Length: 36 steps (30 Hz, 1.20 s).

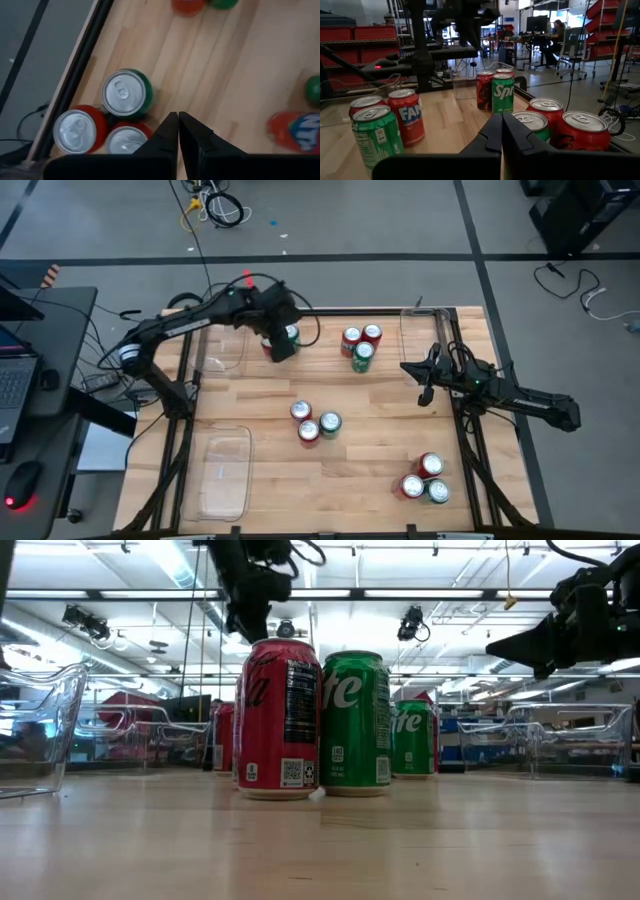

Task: Sort soda cans
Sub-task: Put the top left green soda can into the top left transparent bin

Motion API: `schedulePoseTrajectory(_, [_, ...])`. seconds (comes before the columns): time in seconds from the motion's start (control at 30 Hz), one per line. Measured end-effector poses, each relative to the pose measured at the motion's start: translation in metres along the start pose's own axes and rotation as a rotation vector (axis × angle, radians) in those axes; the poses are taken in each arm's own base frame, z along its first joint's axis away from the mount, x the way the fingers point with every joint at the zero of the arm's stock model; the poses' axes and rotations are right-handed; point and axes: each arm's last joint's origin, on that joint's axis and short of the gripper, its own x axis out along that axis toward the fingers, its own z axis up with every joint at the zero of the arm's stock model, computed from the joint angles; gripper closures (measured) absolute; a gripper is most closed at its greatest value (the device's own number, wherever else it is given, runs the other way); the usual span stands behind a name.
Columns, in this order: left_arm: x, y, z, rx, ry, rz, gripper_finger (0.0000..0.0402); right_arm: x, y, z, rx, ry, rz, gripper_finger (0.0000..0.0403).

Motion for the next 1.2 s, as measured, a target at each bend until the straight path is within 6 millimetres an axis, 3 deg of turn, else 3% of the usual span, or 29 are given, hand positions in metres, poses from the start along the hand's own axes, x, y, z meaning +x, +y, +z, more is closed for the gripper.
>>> schedulePoseTrajectory(0.23, [0.012, 0.001, 0.021, 0.078, 0.071, -0.011, 0.0319, 0.000, 0.000, 0.000, 0.000, 0.000, -0.001, 0.0402])
schedulePoseTrajectory(0.57, [0.029, 0.000, 0.030, 0.111, 0.119, 0.025, 0.0130, 0.000, 0.000, 0.000, 0.000, 0.000, 0.000, 0.0402])
schedulePoseTrajectory(0.7, [0.041, 0.005, 0.031, 0.092, 0.153, 0.069, 0.0077, 0.000, 0.000, 0.000, 0.000, 0.000, 0.000, 0.0402])
schedulePoseTrajectory(0.83, [0.051, 0.018, 0.032, 0.056, 0.164, 0.088, 0.0056, 0.000, 0.000, 0.000, 0.000, 0.000, -0.001, 0.0402])
schedulePoseTrajectory(1.2, [0.062, 0.061, 0.024, -0.041, 0.180, 0.026, 0.0053, 0.000, 0.000, 0.000, 0.000, 0.000, -0.001, 0.0402])
